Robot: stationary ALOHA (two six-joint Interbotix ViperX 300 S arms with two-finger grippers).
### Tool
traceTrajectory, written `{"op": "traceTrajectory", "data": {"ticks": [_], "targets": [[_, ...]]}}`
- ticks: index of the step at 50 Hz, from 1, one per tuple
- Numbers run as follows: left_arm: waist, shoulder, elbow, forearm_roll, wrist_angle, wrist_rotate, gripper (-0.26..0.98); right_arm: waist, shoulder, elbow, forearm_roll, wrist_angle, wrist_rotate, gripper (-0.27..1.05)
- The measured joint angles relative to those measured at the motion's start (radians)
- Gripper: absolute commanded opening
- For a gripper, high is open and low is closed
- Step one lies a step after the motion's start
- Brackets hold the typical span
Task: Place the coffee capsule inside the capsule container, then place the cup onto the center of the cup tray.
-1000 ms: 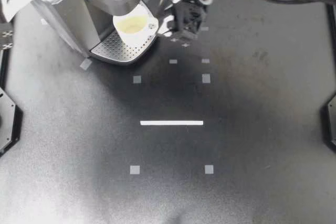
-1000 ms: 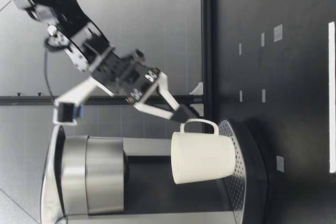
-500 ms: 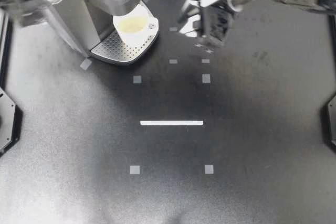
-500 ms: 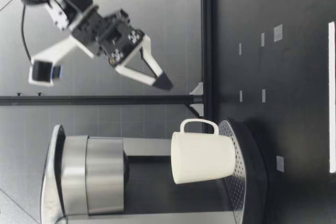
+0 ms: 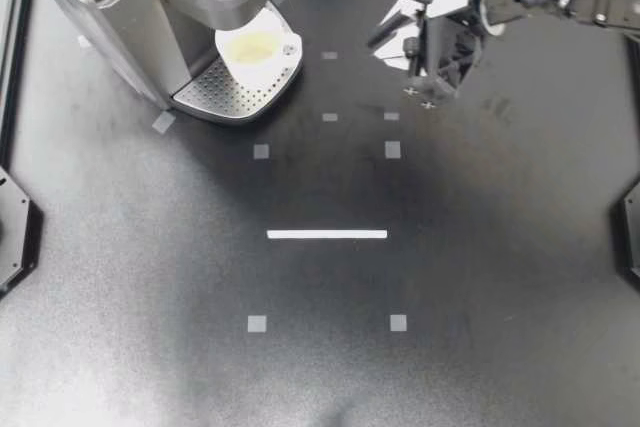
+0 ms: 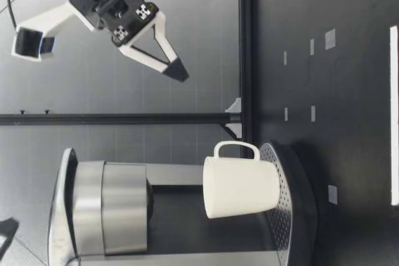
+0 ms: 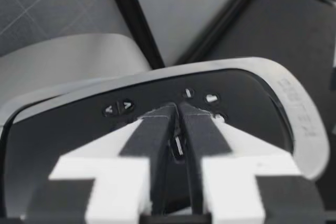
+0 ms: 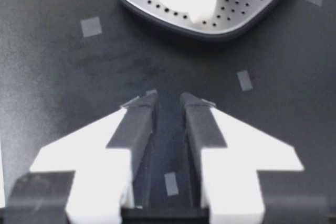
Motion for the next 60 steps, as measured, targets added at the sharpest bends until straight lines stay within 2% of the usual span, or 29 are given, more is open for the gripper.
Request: {"op": "traceTrajectory", "data": {"ticks": [23, 38, 60], "targets": [[0.008, 0.048, -0.009, 0.000, 0.005, 0.002, 0.18, 0.002, -0.020, 0.026, 0.000, -0.031, -0.009, 0.31], [0.034, 0.071, -0.009, 0.000, 0.005, 0.011, 0.18, 0.002, -0.018, 0.029, -0.002, -0.029, -0.009, 0.31], [0.034, 0.094, -0.008, 0.000, 0.029, 0.018, 0.18, 0.002, -0.018, 0.034, -0.003, -0.031, -0.011, 0.31]]}}
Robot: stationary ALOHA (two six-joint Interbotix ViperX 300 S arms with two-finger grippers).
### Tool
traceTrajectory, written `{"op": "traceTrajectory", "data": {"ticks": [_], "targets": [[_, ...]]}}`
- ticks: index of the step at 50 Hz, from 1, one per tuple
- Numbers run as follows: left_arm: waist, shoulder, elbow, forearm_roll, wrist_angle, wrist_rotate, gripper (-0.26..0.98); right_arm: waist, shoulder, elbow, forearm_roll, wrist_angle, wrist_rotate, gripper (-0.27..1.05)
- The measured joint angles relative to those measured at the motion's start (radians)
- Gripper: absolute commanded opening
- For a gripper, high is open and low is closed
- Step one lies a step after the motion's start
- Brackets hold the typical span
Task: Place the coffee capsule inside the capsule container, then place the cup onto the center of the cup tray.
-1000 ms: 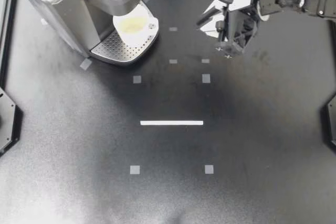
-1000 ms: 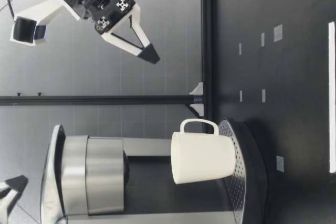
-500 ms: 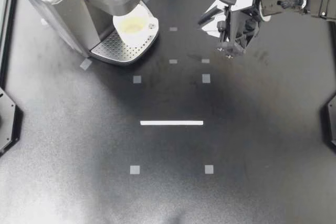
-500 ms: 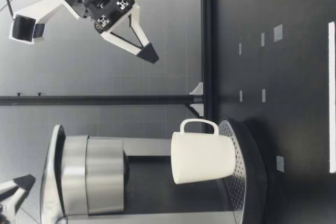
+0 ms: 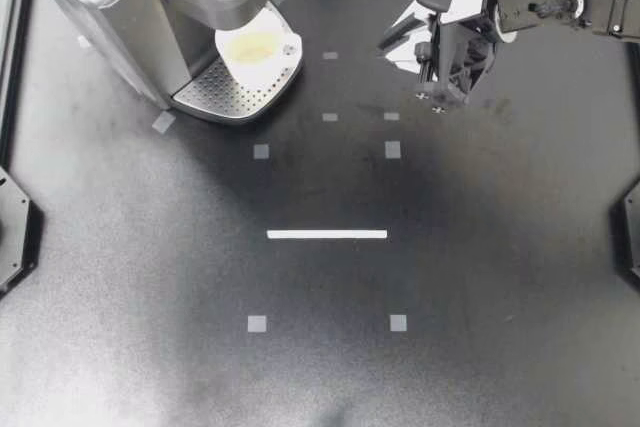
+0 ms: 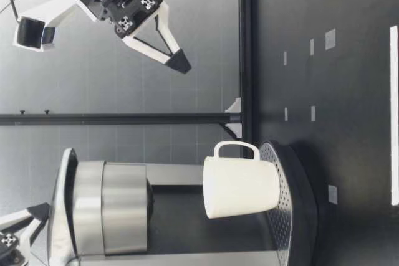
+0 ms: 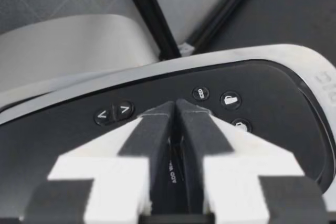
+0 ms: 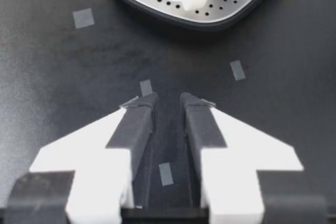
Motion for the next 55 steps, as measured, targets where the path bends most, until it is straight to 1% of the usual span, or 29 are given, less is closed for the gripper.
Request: {"op": "traceTrajectory", "data": {"ticks": [14, 21, 34, 39, 44, 47, 55], "targets": [[-0.002, 0.006, -0.014, -0.006, 0.025, 0.000, 0.18, 0.002, 0.000, 0.002, 0.000, 0.000, 0.006, 0.31], [0.000, 0.009, -0.032, -0.012, 0.032, 0.002, 0.18, 0.002, 0.000, 0.002, -0.002, 0.000, 0.006, 0.31], [0.000, 0.005, -0.057, -0.014, 0.008, 0.011, 0.18, 0.002, 0.000, 0.005, 0.000, 0.000, 0.008, 0.31], [-0.017, 0.005, -0.071, -0.015, 0.008, 0.012, 0.18, 0.002, -0.002, 0.006, 0.002, 0.000, 0.008, 0.31], [-0.049, 0.005, -0.083, -0.017, 0.014, 0.012, 0.18, 0.002, -0.002, 0.006, 0.002, -0.003, 0.006, 0.31], [-0.060, 0.008, -0.084, -0.017, 0.020, 0.012, 0.18, 0.000, 0.000, 0.006, 0.002, -0.005, 0.008, 0.31], [-0.060, 0.020, -0.084, -0.018, 0.028, 0.012, 0.18, 0.000, 0.000, 0.006, 0.002, -0.006, 0.006, 0.31]]}}
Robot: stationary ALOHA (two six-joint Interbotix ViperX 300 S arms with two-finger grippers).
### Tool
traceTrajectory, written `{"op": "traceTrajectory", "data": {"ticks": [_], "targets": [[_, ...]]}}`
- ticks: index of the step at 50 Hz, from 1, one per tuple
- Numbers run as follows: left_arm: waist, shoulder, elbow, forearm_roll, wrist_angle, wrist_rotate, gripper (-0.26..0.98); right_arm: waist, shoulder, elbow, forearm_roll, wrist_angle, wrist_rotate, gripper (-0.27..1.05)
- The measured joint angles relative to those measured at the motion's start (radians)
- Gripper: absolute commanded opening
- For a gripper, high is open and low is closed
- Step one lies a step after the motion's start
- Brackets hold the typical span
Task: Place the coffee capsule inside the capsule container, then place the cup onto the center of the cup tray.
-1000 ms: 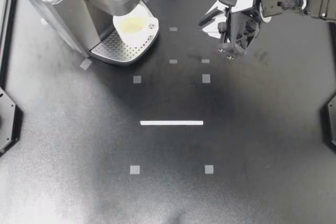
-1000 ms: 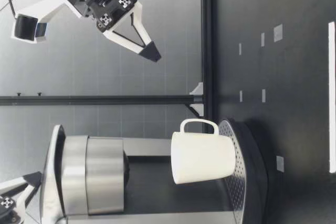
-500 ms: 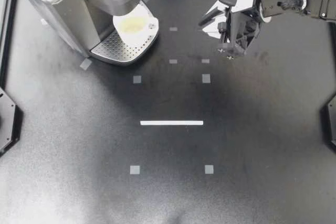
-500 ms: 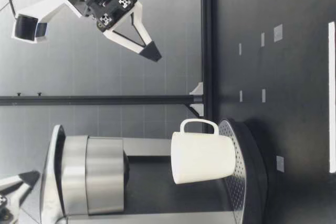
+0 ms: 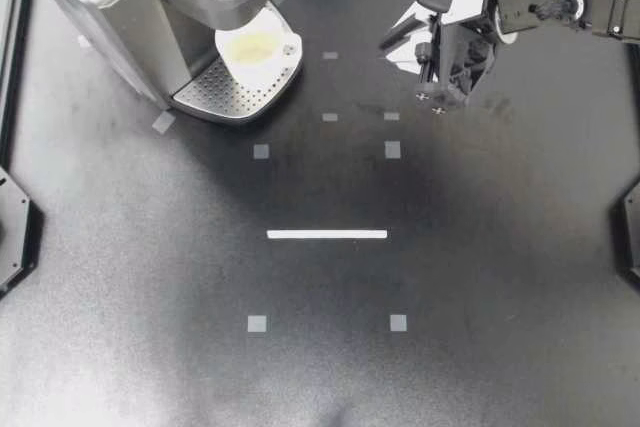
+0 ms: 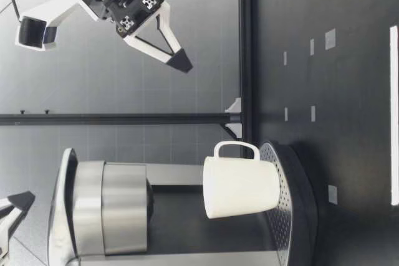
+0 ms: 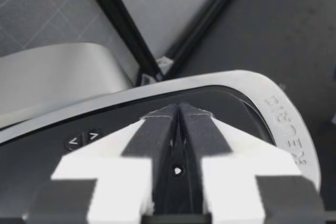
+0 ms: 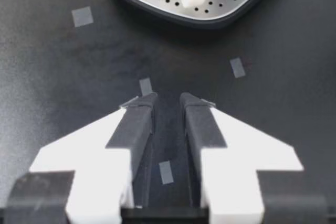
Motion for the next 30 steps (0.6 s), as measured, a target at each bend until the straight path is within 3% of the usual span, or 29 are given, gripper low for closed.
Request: {"op": "traceTrajectory", "data": {"ticks": [30], "targets": [[-0.003, 0.044, 0.000, 0.000, 0.026, 0.000, 0.18, 0.002, 0.000, 0.000, 0.000, -0.002, 0.002, 0.31]]}}
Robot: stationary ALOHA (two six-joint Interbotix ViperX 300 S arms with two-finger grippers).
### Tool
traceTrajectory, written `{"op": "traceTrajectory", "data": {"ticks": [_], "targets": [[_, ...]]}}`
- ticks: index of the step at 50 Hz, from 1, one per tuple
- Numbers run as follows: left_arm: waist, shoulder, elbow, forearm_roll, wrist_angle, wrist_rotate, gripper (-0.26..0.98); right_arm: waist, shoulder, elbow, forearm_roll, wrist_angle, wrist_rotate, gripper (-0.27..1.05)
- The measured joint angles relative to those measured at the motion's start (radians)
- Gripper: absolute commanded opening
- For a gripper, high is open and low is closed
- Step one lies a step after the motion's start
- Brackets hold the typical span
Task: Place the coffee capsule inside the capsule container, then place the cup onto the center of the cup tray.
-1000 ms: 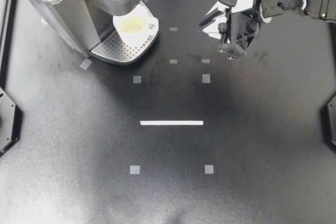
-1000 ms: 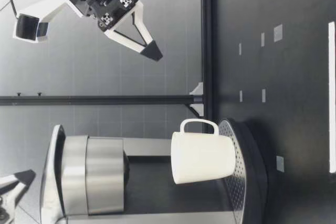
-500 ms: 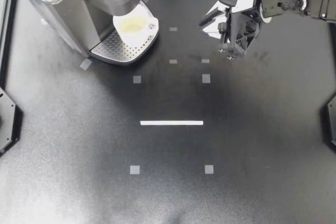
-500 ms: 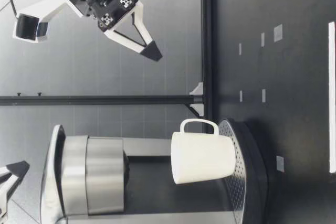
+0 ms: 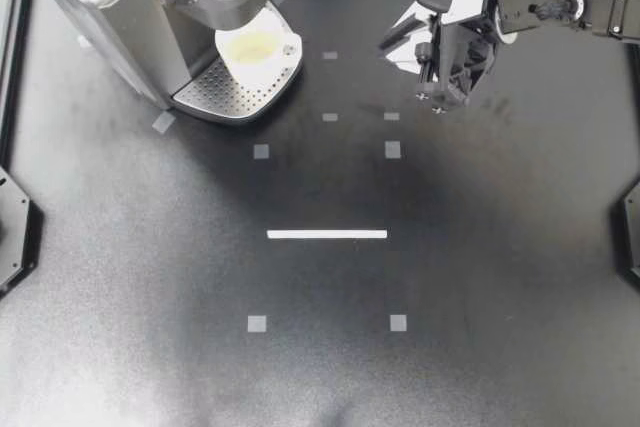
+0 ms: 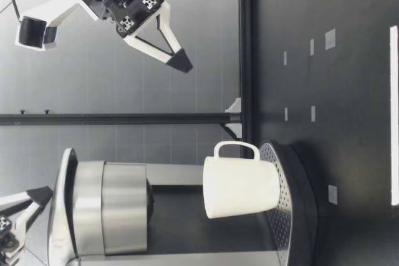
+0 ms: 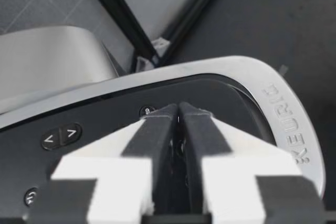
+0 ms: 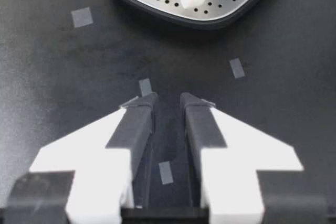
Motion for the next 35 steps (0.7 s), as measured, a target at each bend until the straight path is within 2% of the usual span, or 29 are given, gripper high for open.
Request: {"op": "traceTrajectory", "data": {"ticks": [25, 35], "targets": [[-0.008, 0.034, -0.025, 0.006, 0.069, 0.002, 0.18, 0.000, -0.003, 0.029, -0.002, 0.002, -0.002, 0.31], [-0.008, 0.026, -0.025, 0.005, 0.048, 0.014, 0.18, 0.000, -0.009, 0.031, 0.000, -0.005, -0.002, 0.31]]}}
